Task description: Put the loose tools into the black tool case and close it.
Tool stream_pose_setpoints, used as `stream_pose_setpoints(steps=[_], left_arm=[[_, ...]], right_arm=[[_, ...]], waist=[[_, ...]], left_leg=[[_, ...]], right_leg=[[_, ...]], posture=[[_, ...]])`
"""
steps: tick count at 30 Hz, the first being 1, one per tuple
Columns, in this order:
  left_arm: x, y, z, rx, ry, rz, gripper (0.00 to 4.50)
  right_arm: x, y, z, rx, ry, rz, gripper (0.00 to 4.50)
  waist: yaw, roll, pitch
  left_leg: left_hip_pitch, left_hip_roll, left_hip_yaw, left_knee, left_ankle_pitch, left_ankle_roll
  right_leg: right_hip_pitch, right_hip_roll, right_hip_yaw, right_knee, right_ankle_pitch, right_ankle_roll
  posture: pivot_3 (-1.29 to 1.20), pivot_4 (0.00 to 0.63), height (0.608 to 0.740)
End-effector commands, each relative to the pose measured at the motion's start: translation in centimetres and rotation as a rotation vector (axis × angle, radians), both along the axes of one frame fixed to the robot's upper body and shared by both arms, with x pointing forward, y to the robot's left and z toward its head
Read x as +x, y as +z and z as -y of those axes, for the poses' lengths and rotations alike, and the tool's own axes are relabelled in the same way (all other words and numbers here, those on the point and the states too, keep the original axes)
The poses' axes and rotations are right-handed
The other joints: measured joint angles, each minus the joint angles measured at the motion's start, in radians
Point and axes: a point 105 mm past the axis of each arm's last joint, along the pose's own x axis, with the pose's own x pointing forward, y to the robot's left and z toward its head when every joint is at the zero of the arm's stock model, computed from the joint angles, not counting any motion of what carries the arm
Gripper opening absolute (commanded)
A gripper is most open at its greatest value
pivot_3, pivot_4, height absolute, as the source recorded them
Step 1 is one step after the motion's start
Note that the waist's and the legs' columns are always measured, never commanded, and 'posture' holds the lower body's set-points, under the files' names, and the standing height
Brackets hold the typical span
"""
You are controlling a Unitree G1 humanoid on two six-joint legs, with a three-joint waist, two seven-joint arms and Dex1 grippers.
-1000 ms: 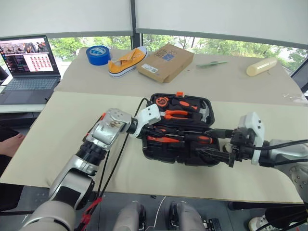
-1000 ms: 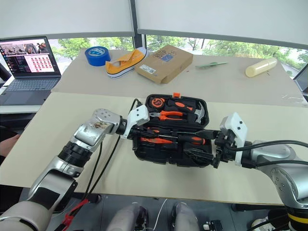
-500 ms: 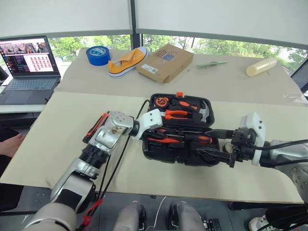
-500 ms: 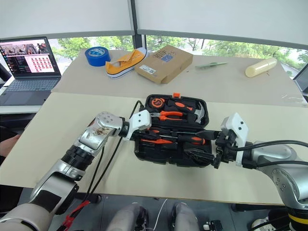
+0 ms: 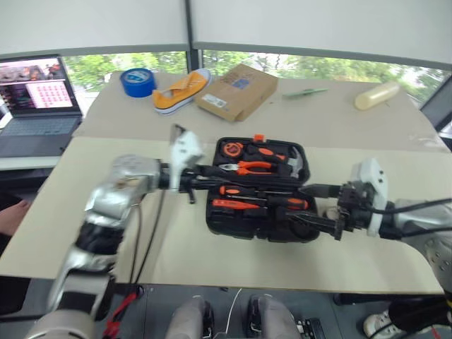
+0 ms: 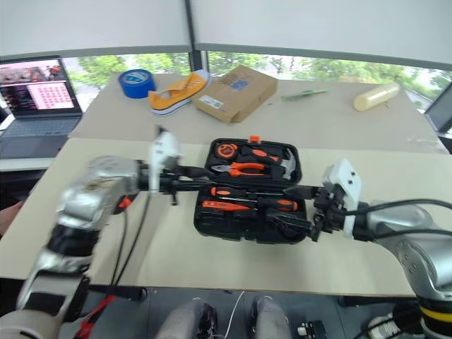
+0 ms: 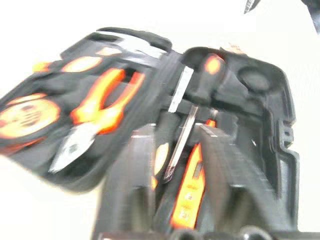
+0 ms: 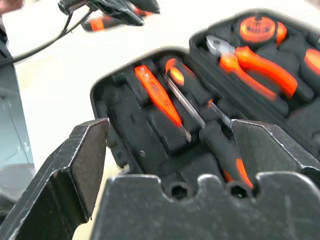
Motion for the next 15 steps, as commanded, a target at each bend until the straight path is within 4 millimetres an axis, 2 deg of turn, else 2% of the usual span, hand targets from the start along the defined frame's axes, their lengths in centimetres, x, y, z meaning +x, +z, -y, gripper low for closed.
stream_pose_setpoints(steps=[1, 4, 6, 11, 12, 15], left_arm=[[-1.3, 0.9, -5.0, -0.011, 0.243, 0.007, 3.20], [-3.0, -1.1, -12.2, 0.035, 0.583, -0.048, 4.35], [-4.0, -1.9, -14.3, 0.079, 0.675, -0.058, 4.47], [-4.1, -2.9, -16.9, 0.093, 0.771, -0.091, 4.47], [-3.9, -3.0, -17.0, 0.087, 0.771, -0.100, 4.47], [-2.7, -2.9, -15.7, 0.089, 0.709, -0.107, 4.47]], right_arm=[[0.0, 1.3, -0.9, 0.002, 0.077, 0.047, 4.50], [0.4, 1.9, -1.8, 0.009, 0.139, 0.056, 4.50], [0.5, 2.0, -2.2, 0.010, 0.170, 0.053, 4.50], [0.6, 2.0, -2.8, -0.001, 0.221, 0.049, 4.50], [0.6, 2.0, -2.9, -0.001, 0.227, 0.048, 4.50], [0.5, 2.1, -3.2, -0.001, 0.240, 0.048, 4.50]], waist=[[0.000, 0.000, 0.000], [0.003, 0.000, 0.000], [0.003, 0.000, 0.000], [0.032, -0.001, 0.000], [0.034, -0.001, 0.000], [0.034, -0.001, 0.000]], left_leg=[[0.001, 0.000, 0.000, 0.000, 0.000, 0.000], [0.001, 0.000, -0.001, -0.001, 0.000, -0.001], [0.001, 0.000, 0.000, -0.001, 0.000, -0.001], [0.000, -0.001, -0.002, -0.001, -0.001, -0.003], [0.000, -0.001, -0.002, -0.001, -0.004, -0.007], [-0.001, -0.001, -0.001, -0.001, -0.004, -0.006]], right_leg=[[0.000, 0.000, 0.001, 0.000, 0.000, 0.001], [0.000, 0.003, 0.004, 0.000, -0.001, 0.001], [0.000, 0.002, 0.005, 0.000, -0.001, 0.001], [0.000, -0.003, 0.007, -0.001, -0.001, 0.001], [0.000, -0.003, 0.007, -0.001, -0.001, 0.001], [0.000, -0.003, 0.007, -0.001, -0.001, 0.001]], posture=[[0.00, 0.150, 0.731], [0.00, 0.150, 0.731], [0.00, 0.150, 0.731], [0.00, 0.150, 0.731], [0.00, 0.150, 0.731], [0.00, 0.150, 0.731]])
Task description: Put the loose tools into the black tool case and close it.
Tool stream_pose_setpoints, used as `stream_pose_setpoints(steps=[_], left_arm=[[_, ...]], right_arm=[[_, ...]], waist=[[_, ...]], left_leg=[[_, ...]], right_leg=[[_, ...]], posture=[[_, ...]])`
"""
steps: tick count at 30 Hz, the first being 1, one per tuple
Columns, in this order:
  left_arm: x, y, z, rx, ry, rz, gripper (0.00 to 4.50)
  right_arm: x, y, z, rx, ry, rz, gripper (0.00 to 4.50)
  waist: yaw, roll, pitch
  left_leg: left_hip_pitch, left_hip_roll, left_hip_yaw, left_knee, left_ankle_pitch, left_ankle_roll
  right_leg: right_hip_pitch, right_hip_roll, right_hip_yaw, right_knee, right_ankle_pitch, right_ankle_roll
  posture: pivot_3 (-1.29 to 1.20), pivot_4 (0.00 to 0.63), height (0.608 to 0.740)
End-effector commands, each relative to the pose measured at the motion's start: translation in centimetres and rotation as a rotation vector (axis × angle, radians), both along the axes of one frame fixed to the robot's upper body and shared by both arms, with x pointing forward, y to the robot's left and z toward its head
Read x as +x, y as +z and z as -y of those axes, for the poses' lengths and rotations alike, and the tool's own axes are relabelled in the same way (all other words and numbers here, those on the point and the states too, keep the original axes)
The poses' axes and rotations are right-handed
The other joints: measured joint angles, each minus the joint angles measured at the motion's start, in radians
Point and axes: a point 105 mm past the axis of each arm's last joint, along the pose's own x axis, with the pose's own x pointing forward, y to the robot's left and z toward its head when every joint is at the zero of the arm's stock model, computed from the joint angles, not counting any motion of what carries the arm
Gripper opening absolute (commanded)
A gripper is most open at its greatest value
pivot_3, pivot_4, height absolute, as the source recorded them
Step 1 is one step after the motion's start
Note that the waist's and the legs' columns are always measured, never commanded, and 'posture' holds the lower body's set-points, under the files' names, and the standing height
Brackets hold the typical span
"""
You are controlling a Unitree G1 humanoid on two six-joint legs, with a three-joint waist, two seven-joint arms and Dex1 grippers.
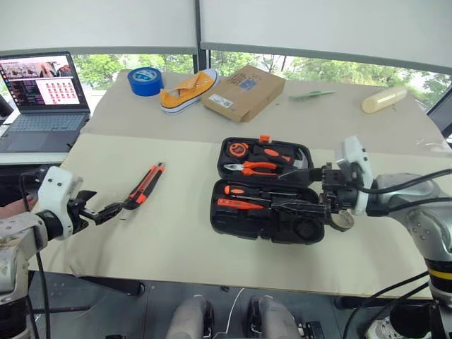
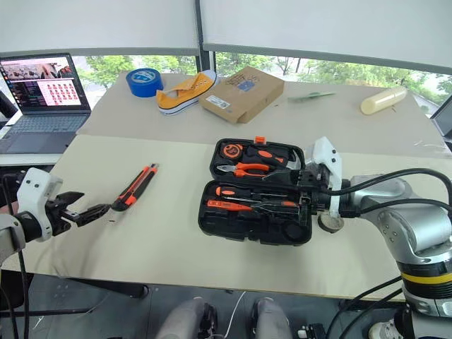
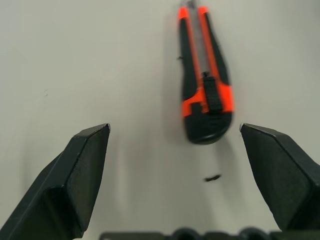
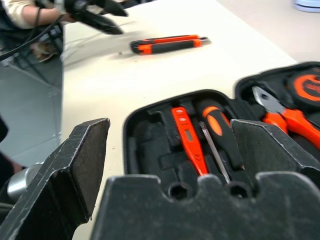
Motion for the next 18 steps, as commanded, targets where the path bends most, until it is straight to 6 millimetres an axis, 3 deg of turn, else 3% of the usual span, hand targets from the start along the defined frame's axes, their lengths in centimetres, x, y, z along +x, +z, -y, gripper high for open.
stream_pose_setpoints(steps=[1, 10, 15, 18], left_arm=[[1.6, 1.4, 1.5, 0.026, -0.080, 0.038, 4.47], [6.3, -1.5, 3.1, 0.086, -0.085, -0.086, 4.47], [7.0, -2.9, 3.5, 0.103, -0.093, -0.160, 4.47], [7.0, -2.9, 3.6, 0.091, -0.102, -0.155, 3.74]], right_arm=[[-0.2, 1.2, -0.5, 0.007, 0.033, 0.057, 4.50], [-1.2, 0.5, -1.5, 0.007, 0.047, 0.052, 4.50], [-1.4, 0.3, -1.6, -0.010, 0.037, 0.078, 4.50], [-1.4, 0.4, -1.5, -0.009, 0.028, 0.081, 4.50]], waist=[[-0.001, 0.000, 0.000], [-0.010, 0.000, 0.000], [-0.018, 0.000, 0.000], [-0.018, 0.000, 0.000]], left_leg=[[0.000, 0.000, 0.000, 0.000, 0.000, 0.000], [0.000, 0.000, 0.003, -0.001, 0.003, 0.004], [0.000, 0.000, 0.004, -0.001, 0.003, 0.004], [0.001, 0.000, 0.004, -0.001, 0.003, 0.004]], right_leg=[[0.000, 0.000, 0.000, 0.000, 0.000, 0.000], [-0.001, 0.008, 0.002, 0.001, 0.000, 0.000], [-0.002, 0.009, 0.002, 0.001, 0.000, 0.000], [-0.002, 0.008, 0.003, 0.002, 0.000, 0.000]], posture=[[0.00, 0.150, 0.731], [0.00, 0.150, 0.731], [0.00, 0.150, 0.731], [0.00, 0.150, 0.731]])
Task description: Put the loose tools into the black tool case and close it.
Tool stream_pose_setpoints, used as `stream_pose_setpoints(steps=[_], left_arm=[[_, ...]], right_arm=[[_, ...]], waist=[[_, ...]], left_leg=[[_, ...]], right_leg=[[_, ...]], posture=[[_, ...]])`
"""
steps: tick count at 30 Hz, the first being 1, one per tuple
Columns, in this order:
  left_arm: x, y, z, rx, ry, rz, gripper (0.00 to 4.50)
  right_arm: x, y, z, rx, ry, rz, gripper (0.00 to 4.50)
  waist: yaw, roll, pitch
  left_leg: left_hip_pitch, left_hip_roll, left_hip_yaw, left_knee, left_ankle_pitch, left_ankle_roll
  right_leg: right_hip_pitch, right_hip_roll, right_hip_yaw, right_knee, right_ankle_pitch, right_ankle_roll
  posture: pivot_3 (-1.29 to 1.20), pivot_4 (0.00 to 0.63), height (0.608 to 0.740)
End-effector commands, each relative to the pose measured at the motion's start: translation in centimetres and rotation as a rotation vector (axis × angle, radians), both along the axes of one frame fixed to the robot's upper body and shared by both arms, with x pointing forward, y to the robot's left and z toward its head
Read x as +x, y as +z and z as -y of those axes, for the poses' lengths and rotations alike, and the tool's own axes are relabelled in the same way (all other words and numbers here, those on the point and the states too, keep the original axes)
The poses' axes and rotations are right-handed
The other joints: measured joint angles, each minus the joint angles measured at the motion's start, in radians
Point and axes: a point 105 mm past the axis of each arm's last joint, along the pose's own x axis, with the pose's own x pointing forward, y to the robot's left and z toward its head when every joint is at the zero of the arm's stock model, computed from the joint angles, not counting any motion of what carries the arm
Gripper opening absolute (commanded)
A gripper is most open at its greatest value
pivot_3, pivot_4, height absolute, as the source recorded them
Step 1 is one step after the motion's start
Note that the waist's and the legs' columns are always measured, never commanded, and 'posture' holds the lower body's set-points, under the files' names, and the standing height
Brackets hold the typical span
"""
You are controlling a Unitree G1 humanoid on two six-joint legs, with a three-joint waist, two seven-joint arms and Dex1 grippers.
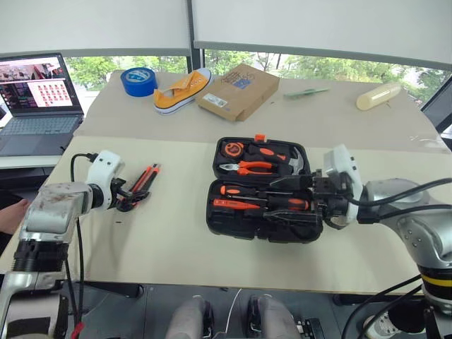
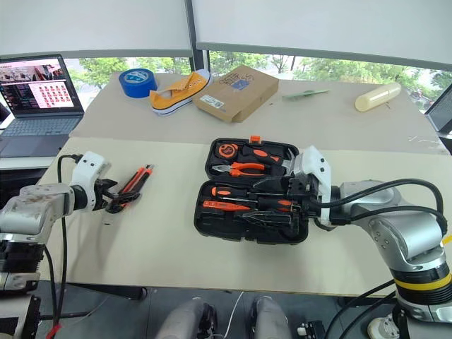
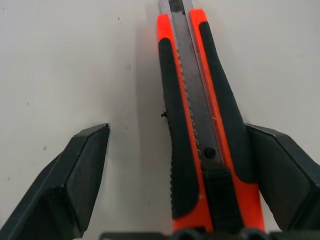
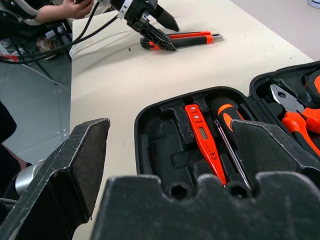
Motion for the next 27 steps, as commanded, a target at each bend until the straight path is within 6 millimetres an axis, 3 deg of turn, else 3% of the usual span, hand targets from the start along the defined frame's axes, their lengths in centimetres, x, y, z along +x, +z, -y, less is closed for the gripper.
stream_pose_setpoints(steps=[1, 4, 6, 9, 11, 14, 18, 23, 27], left_arm=[[-0.2, -0.3, 0.0, -0.012, -0.009, -0.014, 3.43], [-0.2, 1.8, 0.9, -0.057, -0.078, 0.047, 2.31], [-0.6, 4.3, 3.0, -0.093, -0.234, 0.131, 1.73], [-2.8, 8.4, 8.4, -0.137, -0.603, 0.228, 1.73], [-3.6, 9.2, 10.3, -0.119, -0.731, 0.227, 1.72], [-4.8, 8.3, 14.6, 0.003, -1.015, 0.159, 1.72], [-5.7, 6.3, 18.6, 0.108, -1.247, 0.096, 1.72], [-5.0, 3.5, 20.6, 0.212, -1.318, 0.036, 1.72], [-4.2, 2.6, 21.9, 0.201, -1.294, 0.024, 1.72]], right_arm=[[-0.2, 1.0, 0.1, 0.003, -0.006, 0.061, 4.50], [-0.3, 1.0, 0.5, -0.002, -0.021, 0.066, 4.50], [-0.3, 1.1, 0.8, -0.004, -0.033, 0.067, 4.50], [-0.5, 1.0, 1.6, -0.016, -0.061, 0.060, 4.50], [-0.6, 0.8, 2.2, -0.026, -0.075, 0.054, 4.50], [-0.5, 0.2, 3.7, -0.054, -0.149, 0.056, 4.50], [-0.8, -0.5, 5.2, -0.074, -0.220, 0.035, 4.50], [-1.7, -1.1, 5.8, -0.086, -0.257, 0.022, 4.50], [-2.2, -1.3, 6.0, -0.089, -0.283, 0.035, 4.50]], waist=[[0.000, 0.000, 0.000], [-0.001, 0.000, 0.000], [0.000, 0.000, 0.000], [0.002, -0.002, 0.000], [0.006, -0.002, 0.000], [0.008, -0.001, 0.000], [0.011, -0.001, 0.000], [0.004, -0.001, 0.000], [0.005, -0.001, 0.000]], left_leg=[[0.000, 0.000, 0.000, 0.000, 0.000, 0.000], [0.000, 0.000, 0.000, 0.000, 0.000, 0.000], [-0.001, 0.000, 0.000, 0.000, 0.000, 0.000], [-0.006, 0.000, 0.000, 0.001, 0.000, 0.000], [-0.009, 0.000, -0.001, 0.002, 0.000, 0.000], [-0.010, -0.001, 0.001, 0.003, 0.000, 0.000], [-0.008, -0.002, 0.006, 0.002, 0.000, 0.000], [-0.008, -0.001, 0.007, 0.002, 0.000, 0.001], [-0.008, 0.000, 0.006, 0.003, 0.001, 0.001]], right_leg=[[0.000, -0.001, 0.000, 0.000, 0.000, 0.000], [0.000, -0.002, 0.001, 0.000, 0.000, 0.000], [-0.001, -0.002, 0.001, 0.000, 0.000, 0.000], [-0.005, -0.003, 0.000, 0.000, 0.000, 0.000], [-0.008, -0.002, 0.000, 0.000, 0.000, 0.000], [-0.008, 0.001, -0.001, 0.000, 0.001, 0.000], [-0.008, 0.004, -0.002, 0.001, 0.000, 0.001], [-0.010, 0.006, 0.000, 0.001, 0.001, 0.001], [-0.010, 0.006, 0.001, 0.001, 0.000, 0.001]], posture=[[0.00, 0.150, 0.731], [0.00, 0.150, 0.731], [0.00, 0.150, 0.731], [0.00, 0.150, 0.731], [0.00, 0.150, 0.731], [0.00, 0.150, 0.731], [0.00, 0.150, 0.731], [0.00, 0.150, 0.731], [0.00, 0.150, 0.731]])
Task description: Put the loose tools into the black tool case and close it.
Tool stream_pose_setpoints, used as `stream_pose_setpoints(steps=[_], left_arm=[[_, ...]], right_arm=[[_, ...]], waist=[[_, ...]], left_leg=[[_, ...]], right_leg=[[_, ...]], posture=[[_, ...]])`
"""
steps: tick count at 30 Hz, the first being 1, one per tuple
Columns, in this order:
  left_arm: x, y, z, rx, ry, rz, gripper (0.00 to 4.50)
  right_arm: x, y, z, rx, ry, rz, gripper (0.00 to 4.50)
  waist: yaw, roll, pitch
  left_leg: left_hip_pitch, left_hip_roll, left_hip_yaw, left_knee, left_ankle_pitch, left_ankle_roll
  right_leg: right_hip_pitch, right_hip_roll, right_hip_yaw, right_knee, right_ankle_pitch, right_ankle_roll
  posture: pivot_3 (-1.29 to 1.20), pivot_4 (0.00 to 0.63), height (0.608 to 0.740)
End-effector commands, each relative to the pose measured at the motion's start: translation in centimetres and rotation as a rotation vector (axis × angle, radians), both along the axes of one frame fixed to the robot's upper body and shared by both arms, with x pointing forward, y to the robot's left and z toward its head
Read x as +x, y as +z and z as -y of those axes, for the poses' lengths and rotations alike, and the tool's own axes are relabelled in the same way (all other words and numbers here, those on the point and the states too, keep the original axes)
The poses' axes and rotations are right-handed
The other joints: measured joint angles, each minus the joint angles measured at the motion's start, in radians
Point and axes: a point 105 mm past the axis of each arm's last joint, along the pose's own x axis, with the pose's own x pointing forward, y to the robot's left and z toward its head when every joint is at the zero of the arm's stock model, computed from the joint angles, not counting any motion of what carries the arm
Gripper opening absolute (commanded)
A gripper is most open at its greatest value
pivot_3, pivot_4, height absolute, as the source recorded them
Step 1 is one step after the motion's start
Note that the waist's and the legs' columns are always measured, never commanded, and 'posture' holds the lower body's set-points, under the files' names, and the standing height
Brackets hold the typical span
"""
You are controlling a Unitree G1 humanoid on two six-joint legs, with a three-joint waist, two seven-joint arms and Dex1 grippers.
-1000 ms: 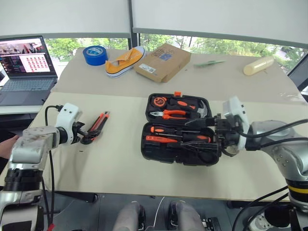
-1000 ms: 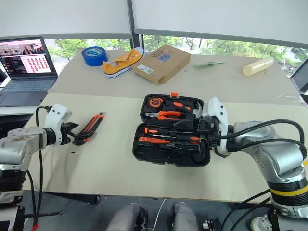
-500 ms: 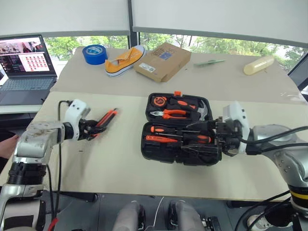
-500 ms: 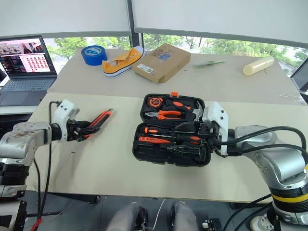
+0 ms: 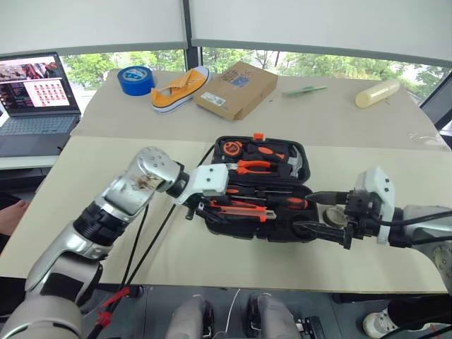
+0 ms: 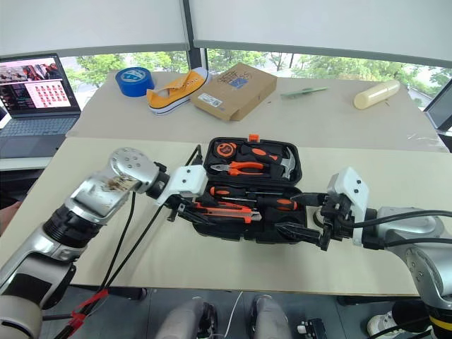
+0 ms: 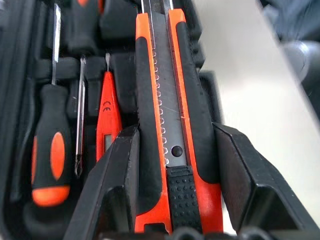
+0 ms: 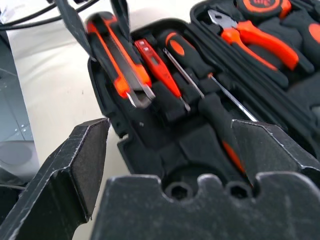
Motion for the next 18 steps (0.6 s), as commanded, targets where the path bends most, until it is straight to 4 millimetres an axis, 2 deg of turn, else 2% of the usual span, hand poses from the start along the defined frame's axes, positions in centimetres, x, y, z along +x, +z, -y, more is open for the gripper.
stream_pose_setpoints(steps=[1, 7, 15, 17, 18], left_arm=[[0.5, 0.5, 1.0, -0.010, -0.010, 0.040, 1.72], [-0.1, -0.6, 2.8, 0.022, -0.063, 0.040, 1.72], [0.2, -1.0, 2.8, 0.036, -0.042, 0.013, 1.72], [0.1, -0.7, 2.9, 0.018, -0.034, -0.013, 2.72], [0.0, -0.2, 3.1, 0.000, -0.031, -0.027, 2.93]], right_arm=[[-0.4, 1.3, 0.1, -0.011, -0.013, 0.080, 4.50], [-0.4, 1.2, -0.1, -0.004, -0.033, 0.091, 4.50], [0.3, 1.4, 0.1, 0.011, -0.062, 0.099, 4.50], [0.4, 1.3, 0.1, 0.012, -0.068, 0.098, 4.50], [0.5, 1.2, 0.0, 0.015, -0.070, 0.097, 4.50]], waist=[[0.000, 0.000, 0.000], [0.001, 0.000, 0.000], [0.010, 0.000, 0.000], [0.010, 0.000, 0.000], [0.010, 0.000, 0.000]], left_leg=[[0.000, 0.000, 0.000, 0.000, 0.000, 0.000], [-0.001, 0.000, -0.002, 0.001, 0.000, 0.000], [-0.001, 0.000, -0.003, 0.001, 0.000, 0.001], [-0.001, 0.000, -0.003, 0.001, 0.000, 0.001], [-0.001, 0.000, -0.003, 0.001, 0.000, 0.001]], right_leg=[[0.000, 0.000, 0.001, 0.000, 0.000, 0.001], [0.000, -0.001, 0.002, 0.000, 0.000, 0.000], [0.000, -0.001, 0.003, 0.000, 0.000, 0.000], [0.000, -0.001, 0.003, 0.000, 0.000, 0.000], [0.000, -0.001, 0.003, 0.000, 0.000, 0.000]], posture=[[0.00, 0.150, 0.731], [0.00, 0.150, 0.731], [0.00, 0.150, 0.731], [0.00, 0.150, 0.731], [0.00, 0.150, 0.731]])
